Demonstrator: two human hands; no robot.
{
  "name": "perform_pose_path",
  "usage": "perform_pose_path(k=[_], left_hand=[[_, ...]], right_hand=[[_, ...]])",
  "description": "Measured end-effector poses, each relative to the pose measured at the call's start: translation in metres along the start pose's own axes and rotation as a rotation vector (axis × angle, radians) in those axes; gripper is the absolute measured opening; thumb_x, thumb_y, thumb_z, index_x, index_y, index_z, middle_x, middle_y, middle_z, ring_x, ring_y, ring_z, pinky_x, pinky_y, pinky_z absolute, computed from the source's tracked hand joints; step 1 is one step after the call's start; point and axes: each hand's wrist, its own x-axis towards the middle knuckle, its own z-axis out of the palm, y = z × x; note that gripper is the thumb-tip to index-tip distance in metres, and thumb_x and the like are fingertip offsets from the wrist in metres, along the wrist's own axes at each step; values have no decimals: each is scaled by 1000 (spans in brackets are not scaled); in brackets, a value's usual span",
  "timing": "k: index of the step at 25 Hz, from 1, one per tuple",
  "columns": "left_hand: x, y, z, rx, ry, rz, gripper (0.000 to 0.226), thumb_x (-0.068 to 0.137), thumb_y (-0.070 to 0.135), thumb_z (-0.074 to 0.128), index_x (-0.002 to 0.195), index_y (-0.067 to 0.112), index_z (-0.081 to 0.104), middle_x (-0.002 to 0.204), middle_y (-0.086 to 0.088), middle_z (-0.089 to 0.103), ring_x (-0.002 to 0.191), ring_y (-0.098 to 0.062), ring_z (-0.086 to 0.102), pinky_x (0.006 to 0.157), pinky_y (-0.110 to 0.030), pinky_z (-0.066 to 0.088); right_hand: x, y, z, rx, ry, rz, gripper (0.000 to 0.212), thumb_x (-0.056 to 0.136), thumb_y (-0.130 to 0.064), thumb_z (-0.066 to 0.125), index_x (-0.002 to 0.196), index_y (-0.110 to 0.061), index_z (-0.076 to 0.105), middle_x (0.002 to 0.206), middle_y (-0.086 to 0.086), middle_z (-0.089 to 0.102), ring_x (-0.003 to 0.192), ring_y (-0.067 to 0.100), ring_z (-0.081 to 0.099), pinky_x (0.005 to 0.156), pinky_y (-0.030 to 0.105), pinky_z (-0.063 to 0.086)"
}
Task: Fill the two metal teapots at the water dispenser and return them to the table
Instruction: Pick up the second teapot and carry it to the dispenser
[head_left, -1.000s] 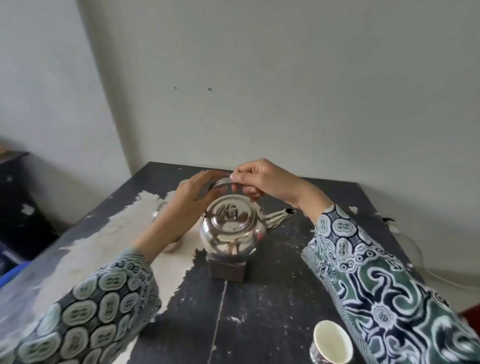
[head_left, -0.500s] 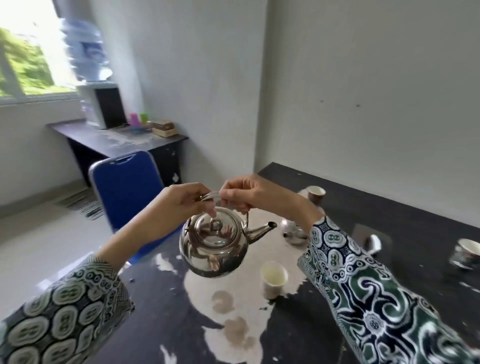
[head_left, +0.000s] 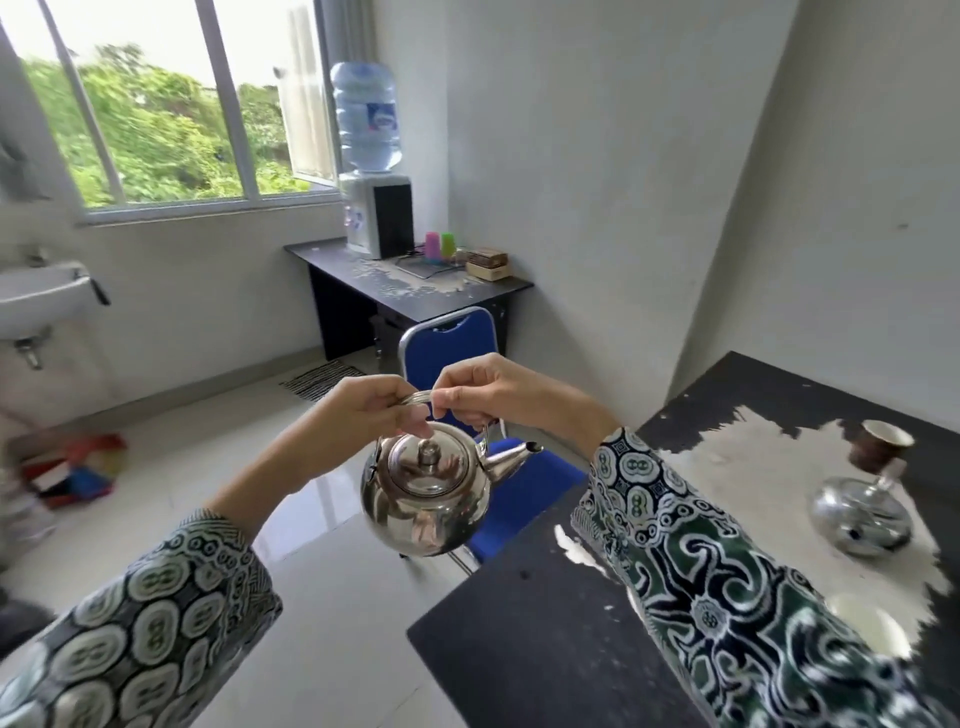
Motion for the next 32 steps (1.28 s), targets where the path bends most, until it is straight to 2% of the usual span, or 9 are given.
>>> perform_pose_path(k=[3,6,10,16,20,23,26,30,32], left_hand=[[-5,-26,-43,-22,81,-48,11,84,5,59,76,12,63,63,4,71,65,-3,65,67,-18,52],[-1,-57,-80,-26,182,-92,7,84,9,60,78,11,64,70,-1,68,61,-2,62,63,-17,46],[21,-105,-134,-45,258,-114,11,85,6,59,87,-5,62,71,-7,66,57,0,63,55,-8,44],[87,-167,-248,-60,279,-127,14,86,5,58,87,-9,58,68,-6,65,56,1,62,57,-7,44],[142,-207,-328,-60,293,-146,13,87,8,58,88,-4,60,58,6,64,57,-4,59,59,-11,42],[183,-242,-385,-77,331,-161,8,88,12,56,85,6,60,59,6,60,60,-9,54,63,-23,39],[225,-274,-440,-107,355,-160,9,90,13,54,83,11,59,63,1,56,60,-6,54,65,-20,40],[292,-320,-530,-106,332,-104,13,89,13,54,78,16,60,54,9,59,63,-9,54,64,-19,40],[328,-341,-572,-78,321,-78,11,89,13,55,80,13,61,59,7,60,64,-11,53,68,-22,40]], right_hand=[[56,1,27,-10,-18,-7,16,92,-11,50,85,-1,60,59,4,42,52,12,34,49,18,31],[112,14,47,-45,-11,-38,16,92,-13,50,86,-3,61,59,2,45,52,9,39,52,19,36],[194,41,67,-14,11,-90,12,90,-14,54,81,-14,62,60,0,49,54,9,44,54,19,40],[333,79,72,82,121,-80,15,88,-20,54,88,-8,62,67,-3,57,61,4,53,63,17,46],[433,92,73,128,245,-86,24,81,-34,56,90,-12,61,73,-2,60,69,9,57,69,21,48],[504,106,79,158,374,-61,19,86,-23,58,100,-12,55,85,-2,59,78,13,58,70,19,50],[567,123,88,114,508,-66,26,86,-18,60,109,-14,47,102,-3,55,91,7,58,76,12,49],[667,144,97,78,510,-79,38,86,-14,61,116,-24,40,114,-18,47,106,-3,50,87,11,44],[720,148,100,96,533,-74,47,85,-12,61,122,-25,34,118,-23,41,109,-10,45,89,7,40]])
